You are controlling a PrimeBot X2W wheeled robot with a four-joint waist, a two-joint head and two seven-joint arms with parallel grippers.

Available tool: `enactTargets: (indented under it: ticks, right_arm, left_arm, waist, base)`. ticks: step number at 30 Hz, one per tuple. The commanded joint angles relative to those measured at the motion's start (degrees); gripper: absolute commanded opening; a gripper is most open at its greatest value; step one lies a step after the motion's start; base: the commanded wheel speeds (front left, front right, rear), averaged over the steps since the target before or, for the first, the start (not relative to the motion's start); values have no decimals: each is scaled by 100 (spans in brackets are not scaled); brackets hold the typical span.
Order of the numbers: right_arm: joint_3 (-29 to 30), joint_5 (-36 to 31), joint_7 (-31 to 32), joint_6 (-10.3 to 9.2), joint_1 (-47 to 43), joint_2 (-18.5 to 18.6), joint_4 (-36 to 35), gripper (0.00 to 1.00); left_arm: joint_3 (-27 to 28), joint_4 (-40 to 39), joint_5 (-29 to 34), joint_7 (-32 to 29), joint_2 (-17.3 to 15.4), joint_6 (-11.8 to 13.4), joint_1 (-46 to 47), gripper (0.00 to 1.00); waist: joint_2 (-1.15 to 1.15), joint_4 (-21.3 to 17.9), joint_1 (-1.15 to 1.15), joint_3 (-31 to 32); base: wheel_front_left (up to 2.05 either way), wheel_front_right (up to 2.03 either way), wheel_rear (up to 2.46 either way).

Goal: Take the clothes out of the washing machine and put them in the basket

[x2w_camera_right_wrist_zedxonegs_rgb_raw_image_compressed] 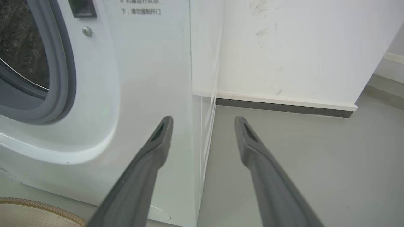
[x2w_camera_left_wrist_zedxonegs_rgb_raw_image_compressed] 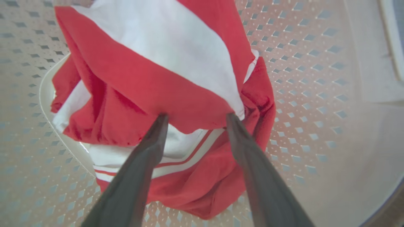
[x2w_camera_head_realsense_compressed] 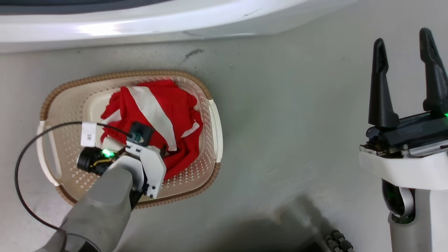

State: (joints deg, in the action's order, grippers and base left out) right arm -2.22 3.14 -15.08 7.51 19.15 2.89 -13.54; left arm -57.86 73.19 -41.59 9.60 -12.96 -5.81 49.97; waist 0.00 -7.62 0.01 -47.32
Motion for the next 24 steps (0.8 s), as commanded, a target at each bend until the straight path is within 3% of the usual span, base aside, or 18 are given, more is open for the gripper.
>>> enactTargets:
  ticks: [1, 11, 17, 24]
  right_arm:
    - [-19, -8, -13, -4, -25, -3, 31, 100]
    - [-98, -100, -13, -4, -513, -2, 291, 100]
    - [-60, -167, -13, -4, -864, -2, 403, 100]
    - [-42, -205, -13, -4, -1200, -3, 512, 100]
  left_arm:
    - [-34, 17, 32, 68, 24, 18, -92, 100]
    - [74, -140, -10, 553, 192, 126, -632, 100]
    - [640, -1252, 198, 564, -47, 456, -1113, 100]
    - [1560, -2692, 851, 560, -303, 931, -1887, 100]
  waist:
    - [0, 46, -1, 202]
    - [0, 264, -1, 1383]
    - [0, 377, -1, 2016]
    - [0, 483, -1, 2622]
  base:
    - [0, 0, 0]
    - [0, 0, 0]
    - [0, 0, 0]
    - [0, 0, 0]
